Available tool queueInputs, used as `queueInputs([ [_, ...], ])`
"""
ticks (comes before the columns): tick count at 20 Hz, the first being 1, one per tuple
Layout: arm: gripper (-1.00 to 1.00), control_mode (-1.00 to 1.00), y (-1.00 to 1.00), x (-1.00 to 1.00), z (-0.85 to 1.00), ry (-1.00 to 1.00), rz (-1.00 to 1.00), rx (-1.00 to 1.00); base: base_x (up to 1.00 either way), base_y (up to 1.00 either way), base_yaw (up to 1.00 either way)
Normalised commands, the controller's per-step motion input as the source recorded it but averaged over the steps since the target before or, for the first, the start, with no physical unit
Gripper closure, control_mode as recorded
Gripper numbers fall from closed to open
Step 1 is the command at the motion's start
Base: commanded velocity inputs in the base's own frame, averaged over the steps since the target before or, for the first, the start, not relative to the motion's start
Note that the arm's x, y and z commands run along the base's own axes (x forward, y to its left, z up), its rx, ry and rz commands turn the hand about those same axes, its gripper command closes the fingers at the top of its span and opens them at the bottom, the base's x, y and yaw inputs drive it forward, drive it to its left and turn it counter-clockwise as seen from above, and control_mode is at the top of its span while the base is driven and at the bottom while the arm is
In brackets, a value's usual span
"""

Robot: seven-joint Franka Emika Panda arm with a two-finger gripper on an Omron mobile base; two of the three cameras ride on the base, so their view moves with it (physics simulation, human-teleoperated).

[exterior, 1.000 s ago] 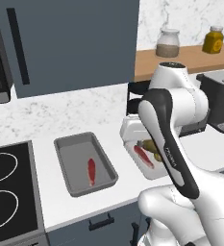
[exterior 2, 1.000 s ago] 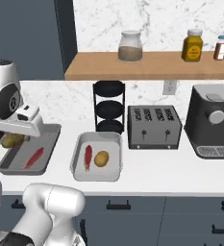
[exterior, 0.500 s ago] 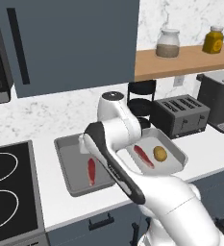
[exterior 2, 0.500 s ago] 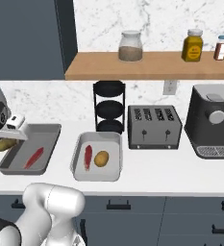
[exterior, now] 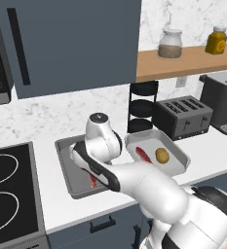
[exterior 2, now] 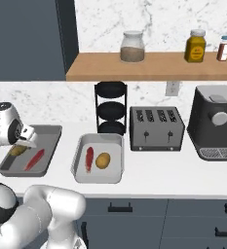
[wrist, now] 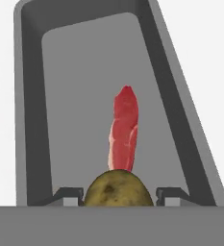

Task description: Place one potato and one steak in each tupperware on the nearby counter, to pack two identical lunches.

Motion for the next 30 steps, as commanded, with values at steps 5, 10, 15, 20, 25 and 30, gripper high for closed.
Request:
queueInputs([
  [5, 1.0, -1.0, 0.08, 0.52, 0.26, 0.44, -0.01, -0.05, 0.0, 0.0, 0.0],
  [10, 1.0, -1.0, 0.16, 0.12, -0.05, 0.19, 0.0, -0.08, 0.0, 0.0, 0.0],
  [15, 1.0, -1.0, 0.41, 0.18, -0.5, 0.0, 0.0, -0.07, 0.0, 0.0, 0.0],
  [20, 1.0, -1.0, 0.54, 0.63, -0.66, 0.03, 0.01, -0.06, 0.0, 0.0, 0.0],
  [25, 1.0, -1.0, 0.1, 0.49, -0.53, 0.01, 0.02, -0.04, 0.0, 0.0, 0.0],
  [30, 1.0, -1.0, 0.02, 0.28, -0.25, 0.0, 0.01, -0.01, 0.0, 0.0, 0.0],
])
